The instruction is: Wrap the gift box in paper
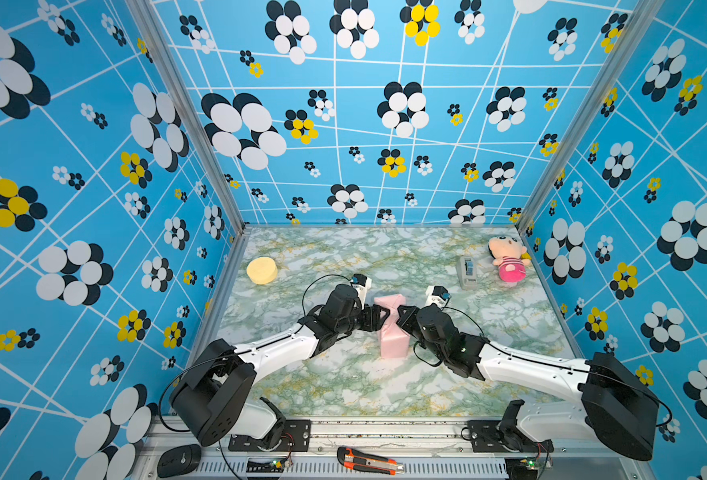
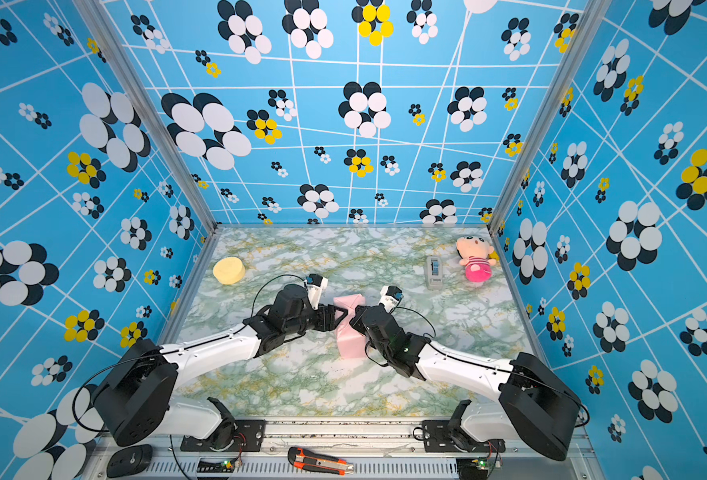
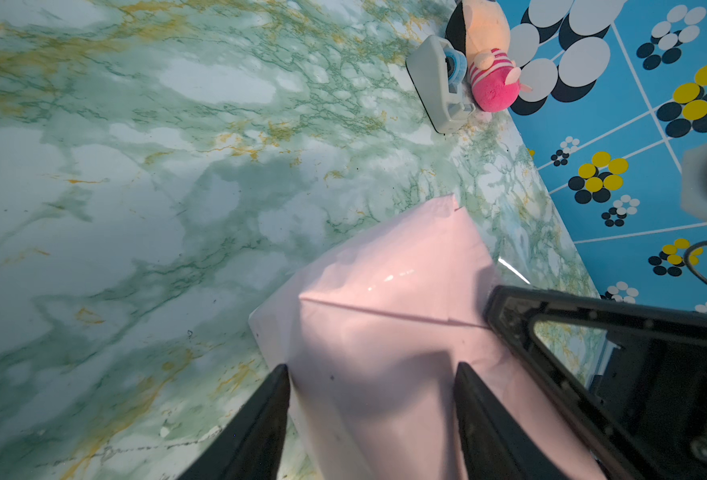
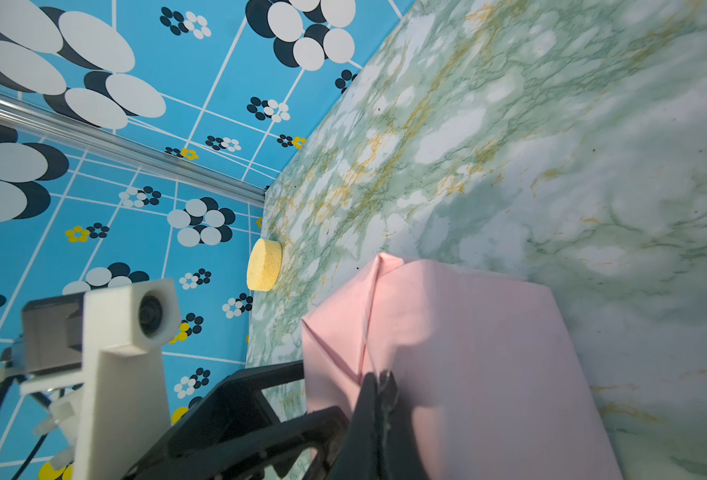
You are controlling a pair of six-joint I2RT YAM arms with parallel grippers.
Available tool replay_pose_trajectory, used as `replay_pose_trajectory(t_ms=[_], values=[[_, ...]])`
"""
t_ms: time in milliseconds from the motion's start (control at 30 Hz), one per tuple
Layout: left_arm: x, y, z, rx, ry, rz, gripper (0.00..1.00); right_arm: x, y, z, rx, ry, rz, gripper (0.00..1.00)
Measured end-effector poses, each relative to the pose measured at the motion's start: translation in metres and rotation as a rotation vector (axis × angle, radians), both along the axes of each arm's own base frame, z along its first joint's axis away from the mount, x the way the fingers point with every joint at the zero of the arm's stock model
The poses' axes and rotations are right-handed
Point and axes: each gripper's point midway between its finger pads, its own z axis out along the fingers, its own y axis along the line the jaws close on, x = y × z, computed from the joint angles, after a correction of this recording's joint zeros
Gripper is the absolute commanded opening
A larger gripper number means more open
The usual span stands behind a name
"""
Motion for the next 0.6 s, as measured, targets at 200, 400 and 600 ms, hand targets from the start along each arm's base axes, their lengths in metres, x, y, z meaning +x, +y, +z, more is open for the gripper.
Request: replay_pose_trajectory(t_ms=[200,400,600], values=[[0.0000,0.0000,0.0001,0.000,0.000,0.000,0.63,-0.0002,-0.0015,-0.0004,-0.011,-0.004,-0.011,0.03],[0.0000,0.0000,0.0001,0.000,0.000,0.000,0.63,-0.0009,-0.0024,-0.0005,-0.031,-0.001,-0.015,0.14],[0.0000,0.0000,0.0001,0.000,0.000,0.000,0.63,-0.0018,-0.0060,0.0024,-0.040,-0.003,-0.024,0.19]])
